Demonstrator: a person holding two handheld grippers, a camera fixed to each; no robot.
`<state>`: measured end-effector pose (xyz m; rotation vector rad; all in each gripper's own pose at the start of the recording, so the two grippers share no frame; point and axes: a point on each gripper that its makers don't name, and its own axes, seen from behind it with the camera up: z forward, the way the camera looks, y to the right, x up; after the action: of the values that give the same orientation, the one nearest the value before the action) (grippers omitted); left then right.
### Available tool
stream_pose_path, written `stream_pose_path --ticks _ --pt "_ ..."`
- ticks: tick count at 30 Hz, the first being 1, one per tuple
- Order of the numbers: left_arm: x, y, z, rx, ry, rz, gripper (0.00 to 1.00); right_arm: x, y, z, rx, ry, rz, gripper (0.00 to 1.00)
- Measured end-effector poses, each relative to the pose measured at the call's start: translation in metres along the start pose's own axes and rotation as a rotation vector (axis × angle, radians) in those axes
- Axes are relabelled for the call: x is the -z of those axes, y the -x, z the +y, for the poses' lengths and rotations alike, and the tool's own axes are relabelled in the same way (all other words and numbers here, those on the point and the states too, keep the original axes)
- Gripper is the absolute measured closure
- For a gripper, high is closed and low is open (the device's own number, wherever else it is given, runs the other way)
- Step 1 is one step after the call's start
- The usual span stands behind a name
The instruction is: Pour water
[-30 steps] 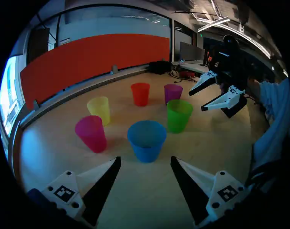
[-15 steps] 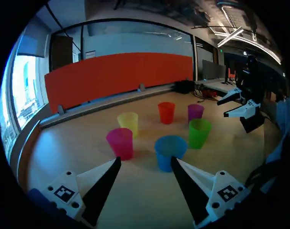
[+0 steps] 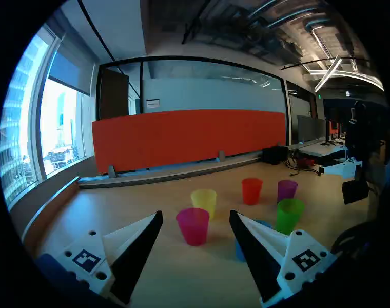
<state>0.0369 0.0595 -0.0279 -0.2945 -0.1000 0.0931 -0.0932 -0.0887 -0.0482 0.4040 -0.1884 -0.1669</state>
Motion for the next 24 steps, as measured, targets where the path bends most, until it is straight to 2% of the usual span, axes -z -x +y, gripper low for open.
stream_pose_path --ticks 6,16,21,24 --pt "0.002 -0.013 -0.012 -0.007 -0.076 0.061 0.04 0.0 -0.018 0.025 -0.025 0.133 0.077 0.0" --pt "0.011 -0.033 -0.034 0.012 -0.198 0.146 0.03 0.013 -0.037 0.07 -0.114 0.348 0.189 0.0" --pt "0.012 -0.036 -0.04 0.025 -0.232 0.165 0.04 0.023 -0.045 0.082 -0.148 0.431 0.24 0.0" --pt "0.01 -0.031 -0.042 0.053 -0.238 0.163 0.03 0.029 -0.048 0.087 -0.175 0.47 0.262 0.0"
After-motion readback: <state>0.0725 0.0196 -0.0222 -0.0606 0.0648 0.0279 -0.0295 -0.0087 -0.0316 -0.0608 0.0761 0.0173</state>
